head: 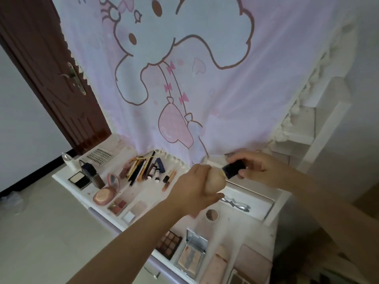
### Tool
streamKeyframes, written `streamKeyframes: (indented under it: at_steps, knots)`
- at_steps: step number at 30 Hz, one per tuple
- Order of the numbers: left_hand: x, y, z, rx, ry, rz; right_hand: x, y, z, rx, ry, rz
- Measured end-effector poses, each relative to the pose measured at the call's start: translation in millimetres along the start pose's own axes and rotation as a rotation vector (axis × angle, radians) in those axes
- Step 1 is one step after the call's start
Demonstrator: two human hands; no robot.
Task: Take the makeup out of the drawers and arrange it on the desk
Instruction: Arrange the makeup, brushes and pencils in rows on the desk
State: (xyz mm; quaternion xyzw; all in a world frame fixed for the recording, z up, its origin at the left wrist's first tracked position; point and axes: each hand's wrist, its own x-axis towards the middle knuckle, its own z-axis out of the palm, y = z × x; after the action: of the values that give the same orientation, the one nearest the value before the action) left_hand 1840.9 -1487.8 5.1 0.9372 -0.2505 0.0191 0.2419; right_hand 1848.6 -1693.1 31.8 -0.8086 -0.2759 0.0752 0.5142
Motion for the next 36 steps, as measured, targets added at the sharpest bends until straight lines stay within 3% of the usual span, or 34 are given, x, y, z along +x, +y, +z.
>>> streamKeyframes:
  at_steps: [4,11,13,17,19,24,27,31,34,36]
  knots:
    - [7.3,2.4,18.1,-0.215,-0.066,-0.070,-7.1,7.0,-1.1,-0.119,0.012,0.004]
    - [11.9,9.1,48.9,-0.703,-0.290,-0.259,-18.4,34.7,-8.5,-0.118,0.005,0.056]
    - [16.2,7.4,63.2,-0.713,-0.354,-0.286,-25.2,47.2,-11.4,-0.118,0.050,0.101]
    - [25.2,5.1,92.7,-0.746,-0.422,-0.354,-51.2,68.4,-10.2,0.170,0.191,0.213]
    - [28.1,5.9,109.1,-0.777,-0.450,-0.387,-68.1,77.7,-8.9,0.186,0.259,0.277]
    - [28.8,-1.1,153.3,-0.599,-0.434,-0.391,-108.6,113.7,11.9,-0.553,0.295,0.250]
    - [24.7,-4.3,176.6,-0.588,-0.404,-0.420,-127.9,135.3,28.3,-0.661,0.476,0.336]
    - [26.2,-0.2,201.0,-0.563,-0.423,-0.413,-127.5,155.2,45.5,-0.426,0.541,0.502]
    - [31.4,1.7,211.6,-0.544,-0.437,-0.422,-118.2,161.4,46.9,-0.201,0.681,0.645]
    - [33.7,3.4,216.5,-0.551,-0.451,-0.430,-116.4,166.1,46.1,-0.233,0.668,0.684]
